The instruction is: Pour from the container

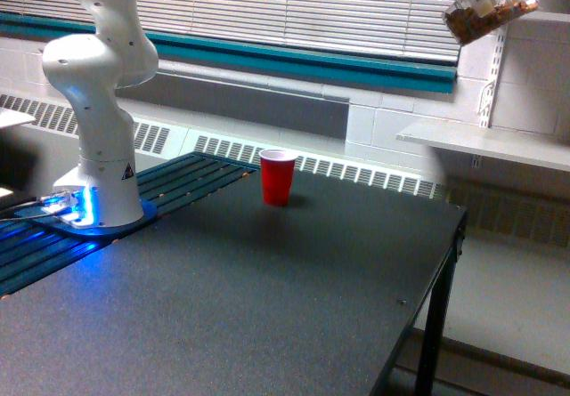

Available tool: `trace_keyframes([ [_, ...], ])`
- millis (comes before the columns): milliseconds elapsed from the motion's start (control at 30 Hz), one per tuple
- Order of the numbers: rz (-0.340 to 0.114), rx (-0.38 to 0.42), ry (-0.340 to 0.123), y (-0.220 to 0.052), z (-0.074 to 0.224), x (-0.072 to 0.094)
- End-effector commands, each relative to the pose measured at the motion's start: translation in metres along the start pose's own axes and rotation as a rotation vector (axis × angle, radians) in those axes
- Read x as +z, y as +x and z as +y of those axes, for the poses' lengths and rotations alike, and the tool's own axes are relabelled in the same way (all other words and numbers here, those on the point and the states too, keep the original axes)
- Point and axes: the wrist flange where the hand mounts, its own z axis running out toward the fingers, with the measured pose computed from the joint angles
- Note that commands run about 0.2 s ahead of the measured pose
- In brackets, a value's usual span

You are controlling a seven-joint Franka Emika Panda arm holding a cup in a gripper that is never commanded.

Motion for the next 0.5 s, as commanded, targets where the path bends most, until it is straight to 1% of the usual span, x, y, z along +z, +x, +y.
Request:
trace_keyframes([
  [33, 0.005, -0.022, 0.013, -0.006, -0.011, -0.008],
  [100, 0.015, -0.021, 0.010, -0.007, -0.011, -0.007],
  [333, 0.022, -0.042, 0.016, -0.015, -0.013, -0.010],
  [500, 0.027, -0.088, 0.011, -0.032, -0.016, -0.010],
])
